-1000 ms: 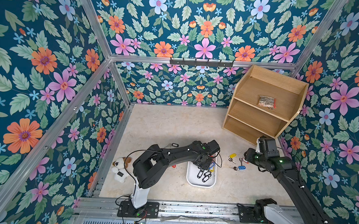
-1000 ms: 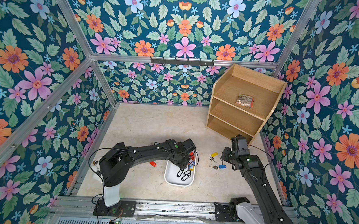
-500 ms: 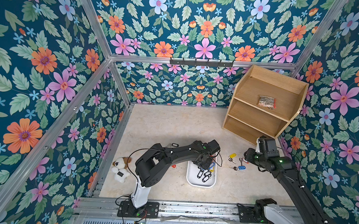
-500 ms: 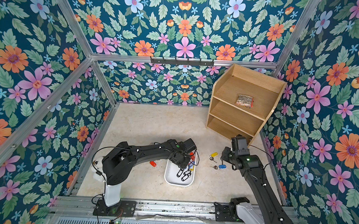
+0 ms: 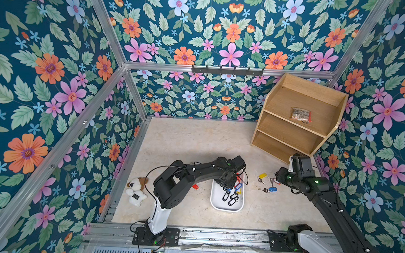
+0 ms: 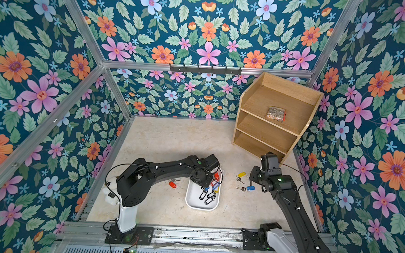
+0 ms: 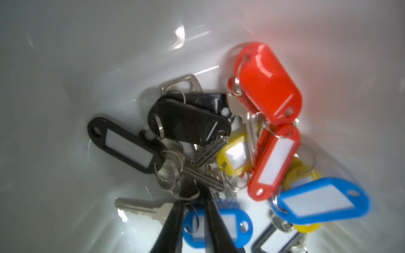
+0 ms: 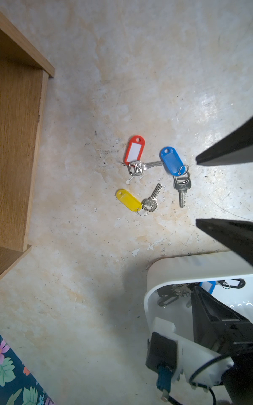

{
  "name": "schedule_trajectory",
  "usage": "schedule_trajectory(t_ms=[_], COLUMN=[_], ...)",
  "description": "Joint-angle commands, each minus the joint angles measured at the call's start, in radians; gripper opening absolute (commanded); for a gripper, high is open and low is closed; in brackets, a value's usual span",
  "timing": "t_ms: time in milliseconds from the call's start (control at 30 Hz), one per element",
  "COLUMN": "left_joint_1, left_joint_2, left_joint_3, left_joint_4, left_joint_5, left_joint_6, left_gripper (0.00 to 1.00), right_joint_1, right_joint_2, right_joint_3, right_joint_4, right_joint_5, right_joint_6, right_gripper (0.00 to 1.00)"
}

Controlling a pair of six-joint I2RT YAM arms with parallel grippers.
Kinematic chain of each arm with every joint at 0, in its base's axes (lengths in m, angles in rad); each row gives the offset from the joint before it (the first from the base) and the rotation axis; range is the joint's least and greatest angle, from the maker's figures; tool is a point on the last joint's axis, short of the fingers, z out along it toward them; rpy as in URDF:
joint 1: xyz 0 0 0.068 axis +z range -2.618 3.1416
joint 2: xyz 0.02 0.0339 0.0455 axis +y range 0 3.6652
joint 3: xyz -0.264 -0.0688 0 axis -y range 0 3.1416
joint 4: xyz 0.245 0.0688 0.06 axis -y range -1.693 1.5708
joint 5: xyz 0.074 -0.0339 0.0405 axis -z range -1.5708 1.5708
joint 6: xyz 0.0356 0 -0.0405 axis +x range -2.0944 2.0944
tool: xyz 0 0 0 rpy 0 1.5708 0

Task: Take the keys out of the storage box
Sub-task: Pick up the key from the storage box.

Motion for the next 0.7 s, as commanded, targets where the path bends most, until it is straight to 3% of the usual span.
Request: schedule_trajectory(t_ms=[0, 300, 533, 667], left_joint_1=[0.000, 0.000, 0.011, 0.096], left_joint_2=[-0.003, -0.088, -0.272, -0.388], left_joint_3=[-0.005, 0.007, 0.038, 0.001], left_joint_4=[0.001, -0.046, -0.162, -0.229], left_joint_5=[-0.002, -0.051, -0.188, -0.223], left_joint_6=[0.010, -0.026, -0.099, -0.146], left_gripper=[0.19, 0.00, 0.00, 0.00], right_joint_1=[0.001, 0.001, 0.002, 0.003], right_joint_2=[0.000, -0.003, -0.002, -0.003], right_joint_3=[0.000, -0.001, 0.000, -0.002], right_joint_4=[0.006, 0.005, 0.007, 0.008], right_joint_5=[0.004, 0.006, 0.005, 0.005], right_joint_6=[-0.002, 0.000, -0.003, -0.002], right_gripper=[0.42, 0.40, 0.39, 0.39])
